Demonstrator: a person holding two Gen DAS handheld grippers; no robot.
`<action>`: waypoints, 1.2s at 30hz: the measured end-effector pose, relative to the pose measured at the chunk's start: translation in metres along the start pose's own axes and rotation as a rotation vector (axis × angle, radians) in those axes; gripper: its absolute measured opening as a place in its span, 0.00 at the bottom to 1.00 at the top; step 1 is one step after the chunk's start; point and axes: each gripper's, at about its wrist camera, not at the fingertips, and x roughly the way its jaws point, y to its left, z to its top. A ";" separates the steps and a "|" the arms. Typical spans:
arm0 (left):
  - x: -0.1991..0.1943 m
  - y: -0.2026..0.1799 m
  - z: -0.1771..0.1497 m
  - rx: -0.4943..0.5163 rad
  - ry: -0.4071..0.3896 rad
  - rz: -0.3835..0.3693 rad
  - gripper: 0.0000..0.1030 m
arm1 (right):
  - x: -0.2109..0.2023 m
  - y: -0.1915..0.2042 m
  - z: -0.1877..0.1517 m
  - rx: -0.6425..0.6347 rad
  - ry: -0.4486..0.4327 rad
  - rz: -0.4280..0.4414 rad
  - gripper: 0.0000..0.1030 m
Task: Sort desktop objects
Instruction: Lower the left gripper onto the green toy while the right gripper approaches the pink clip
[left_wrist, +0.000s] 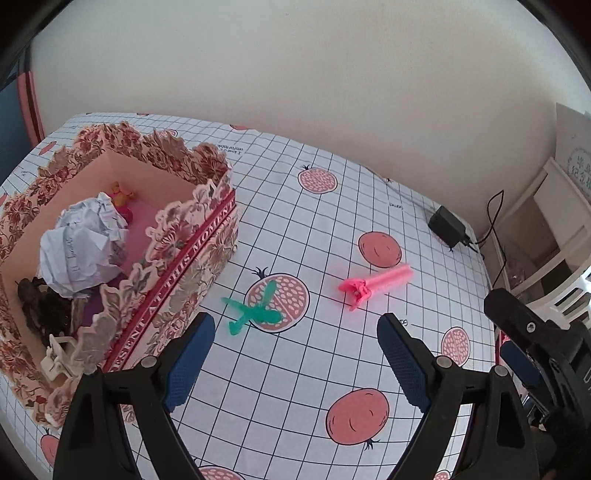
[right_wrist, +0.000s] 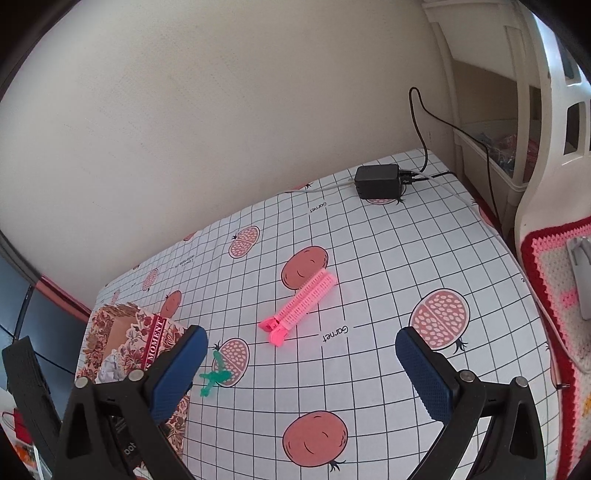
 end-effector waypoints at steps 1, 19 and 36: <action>0.005 0.000 -0.001 -0.001 0.005 0.004 0.87 | 0.004 -0.001 -0.001 0.003 0.008 0.001 1.00; 0.063 0.015 -0.004 -0.028 0.020 0.055 0.87 | 0.073 -0.007 -0.011 0.015 0.113 -0.010 1.00; 0.093 0.015 -0.007 -0.059 0.015 0.122 0.73 | 0.104 0.001 -0.013 -0.024 0.139 -0.032 1.00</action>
